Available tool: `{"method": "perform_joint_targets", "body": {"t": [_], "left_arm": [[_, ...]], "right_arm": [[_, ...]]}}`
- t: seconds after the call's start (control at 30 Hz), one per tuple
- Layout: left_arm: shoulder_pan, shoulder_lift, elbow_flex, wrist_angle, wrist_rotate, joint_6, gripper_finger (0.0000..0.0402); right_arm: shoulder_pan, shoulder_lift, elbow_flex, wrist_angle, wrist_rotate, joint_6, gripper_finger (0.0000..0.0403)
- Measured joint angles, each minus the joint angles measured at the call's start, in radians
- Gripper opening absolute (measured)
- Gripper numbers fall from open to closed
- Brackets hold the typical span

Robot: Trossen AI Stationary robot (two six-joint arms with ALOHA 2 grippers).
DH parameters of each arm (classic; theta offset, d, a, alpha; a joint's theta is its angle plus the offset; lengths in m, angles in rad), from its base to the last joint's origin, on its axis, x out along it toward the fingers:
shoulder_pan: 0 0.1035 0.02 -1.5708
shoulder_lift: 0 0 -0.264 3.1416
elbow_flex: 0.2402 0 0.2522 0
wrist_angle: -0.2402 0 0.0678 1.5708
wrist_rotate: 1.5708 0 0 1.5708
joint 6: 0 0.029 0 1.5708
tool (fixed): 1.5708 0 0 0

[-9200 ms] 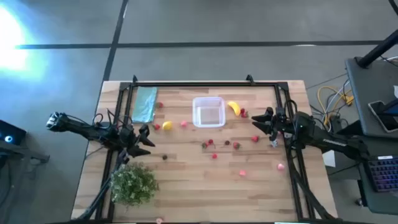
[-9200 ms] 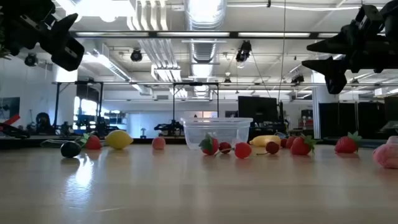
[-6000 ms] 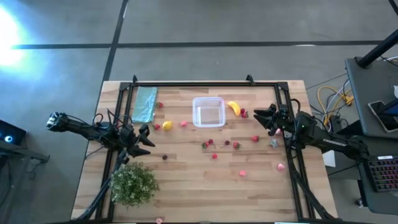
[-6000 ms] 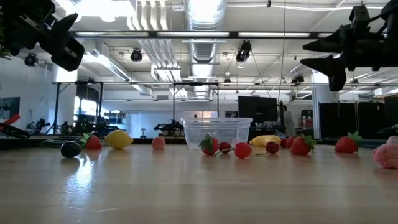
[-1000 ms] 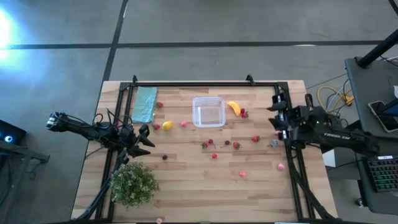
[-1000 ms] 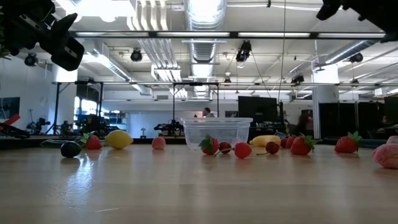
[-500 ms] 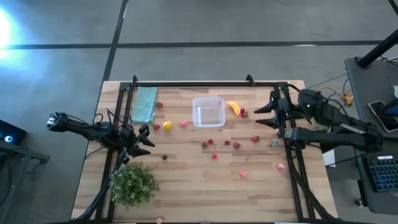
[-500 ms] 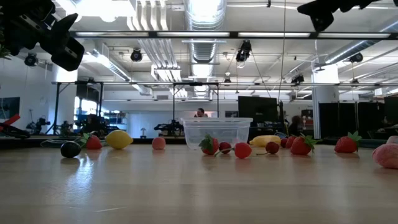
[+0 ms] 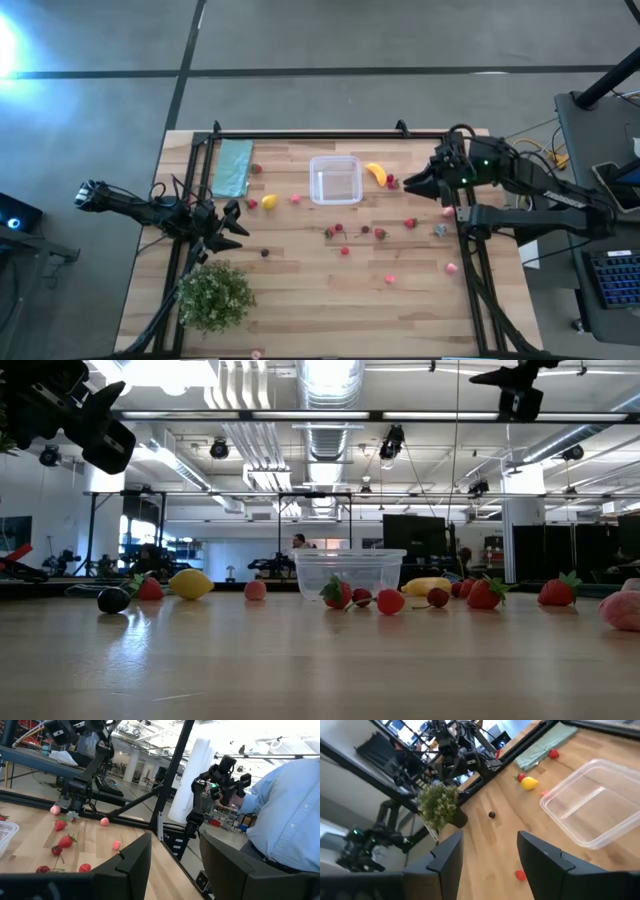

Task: Pick and placing Produce into tupperware
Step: Put the pink peach into the transparent bin

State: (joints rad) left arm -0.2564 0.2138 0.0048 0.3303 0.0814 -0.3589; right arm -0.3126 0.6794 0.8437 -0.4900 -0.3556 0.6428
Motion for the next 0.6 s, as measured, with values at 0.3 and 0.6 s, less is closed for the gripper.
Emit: {"method": "perform_joint_targets", "body": {"t": [0.3,0.6], "left_arm": [[0.0,0.0,0.0,0.0,0.003,0.0,0.0155],[0.0,0.0,0.0,0.0,0.003,0.0,0.0155]], "right_arm": [[0.0,0.081,0.082,0.001,0.014,-0.021,0.0178],[0.0,0.201,0.165,0.001,0.043,-0.022,0.0178]]}}
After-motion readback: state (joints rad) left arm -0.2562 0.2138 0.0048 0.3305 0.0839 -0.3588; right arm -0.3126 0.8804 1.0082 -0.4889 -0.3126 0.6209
